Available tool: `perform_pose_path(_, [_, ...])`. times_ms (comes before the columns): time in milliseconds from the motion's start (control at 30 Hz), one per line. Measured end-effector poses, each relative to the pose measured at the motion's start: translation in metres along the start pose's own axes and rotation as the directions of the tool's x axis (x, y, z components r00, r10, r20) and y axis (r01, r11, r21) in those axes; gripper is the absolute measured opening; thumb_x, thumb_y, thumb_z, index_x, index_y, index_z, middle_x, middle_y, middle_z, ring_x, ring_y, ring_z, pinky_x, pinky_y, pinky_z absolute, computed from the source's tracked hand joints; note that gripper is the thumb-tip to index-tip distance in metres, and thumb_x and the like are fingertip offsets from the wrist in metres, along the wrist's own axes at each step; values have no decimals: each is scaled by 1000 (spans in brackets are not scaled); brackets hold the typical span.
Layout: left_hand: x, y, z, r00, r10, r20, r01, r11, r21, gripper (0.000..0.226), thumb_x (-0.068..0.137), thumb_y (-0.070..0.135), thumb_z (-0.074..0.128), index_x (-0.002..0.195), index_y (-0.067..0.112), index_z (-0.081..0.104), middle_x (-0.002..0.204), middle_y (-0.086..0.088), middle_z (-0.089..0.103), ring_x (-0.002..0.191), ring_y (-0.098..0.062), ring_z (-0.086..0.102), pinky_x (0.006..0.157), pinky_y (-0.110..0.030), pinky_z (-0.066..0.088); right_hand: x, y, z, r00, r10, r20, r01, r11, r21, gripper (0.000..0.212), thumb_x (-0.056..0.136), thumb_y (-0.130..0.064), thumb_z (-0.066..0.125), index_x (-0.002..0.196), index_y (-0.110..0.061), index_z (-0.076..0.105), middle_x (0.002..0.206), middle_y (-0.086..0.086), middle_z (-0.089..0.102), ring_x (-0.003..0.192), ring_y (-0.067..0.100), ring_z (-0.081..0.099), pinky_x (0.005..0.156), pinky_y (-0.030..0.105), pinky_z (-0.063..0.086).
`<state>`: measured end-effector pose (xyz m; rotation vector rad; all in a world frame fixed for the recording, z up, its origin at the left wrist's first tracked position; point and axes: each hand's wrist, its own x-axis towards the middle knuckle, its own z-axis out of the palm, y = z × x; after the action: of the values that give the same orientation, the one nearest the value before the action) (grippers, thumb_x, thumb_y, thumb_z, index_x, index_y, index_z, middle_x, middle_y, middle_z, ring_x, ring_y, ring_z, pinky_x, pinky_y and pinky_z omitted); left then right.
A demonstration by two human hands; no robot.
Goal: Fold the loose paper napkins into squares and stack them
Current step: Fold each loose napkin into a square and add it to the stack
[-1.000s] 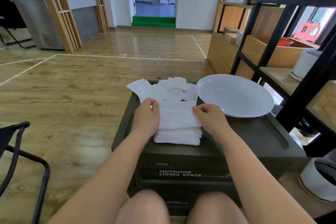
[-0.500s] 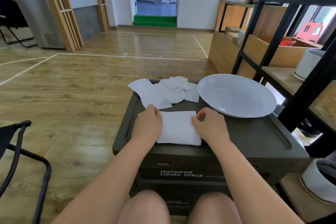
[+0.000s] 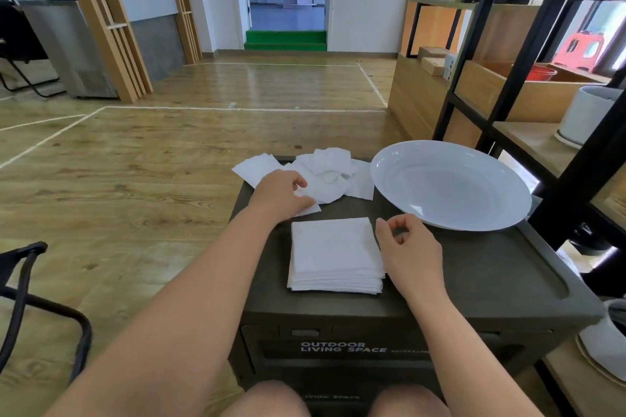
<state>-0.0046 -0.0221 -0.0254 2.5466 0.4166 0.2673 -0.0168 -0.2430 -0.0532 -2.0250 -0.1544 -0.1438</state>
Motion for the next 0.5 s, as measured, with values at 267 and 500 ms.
perform_pose_path(267, [-7, 13, -7, 948, 230, -219, -235, 972, 7, 12, 86, 30, 65, 76, 27, 59, 92, 10, 57, 82, -9, 51, 67, -21, 34, 1, -1, -2, 1000, -25, 3, 25, 999, 44, 14, 89, -34, 56, 75, -32, 55, 70, -5, 62, 67, 10, 57, 56, 21, 37])
perform_pose_path(500, [-42, 40, -48, 963, 195, -185, -265, 582, -769, 12, 96, 19, 55, 86, 25, 55, 74, 14, 66, 65, -3, 57, 58, -15, 47, 13, -38, -14, 986, 45, 159, -96, 938, 332, 20, 90, -39, 57, 106, -26, 58, 108, -7, 63, 92, 8, 61, 75, 23, 50])
